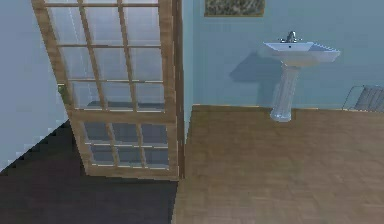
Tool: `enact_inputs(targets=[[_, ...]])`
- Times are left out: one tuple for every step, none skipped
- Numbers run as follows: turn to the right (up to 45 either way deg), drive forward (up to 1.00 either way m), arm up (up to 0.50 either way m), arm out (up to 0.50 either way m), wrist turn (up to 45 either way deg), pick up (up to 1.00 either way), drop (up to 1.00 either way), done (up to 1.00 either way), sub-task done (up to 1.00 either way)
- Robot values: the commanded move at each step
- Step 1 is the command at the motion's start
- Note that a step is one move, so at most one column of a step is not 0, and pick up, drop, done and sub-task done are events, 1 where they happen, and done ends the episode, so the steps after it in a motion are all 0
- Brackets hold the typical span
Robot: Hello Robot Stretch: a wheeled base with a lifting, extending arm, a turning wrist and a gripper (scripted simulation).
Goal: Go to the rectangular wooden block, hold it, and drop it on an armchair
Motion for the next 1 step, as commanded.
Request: enact_inputs(targets=[[0.0,0.1,0.0,0.0,0.0,0.0,0.0,0.0,0.0]])
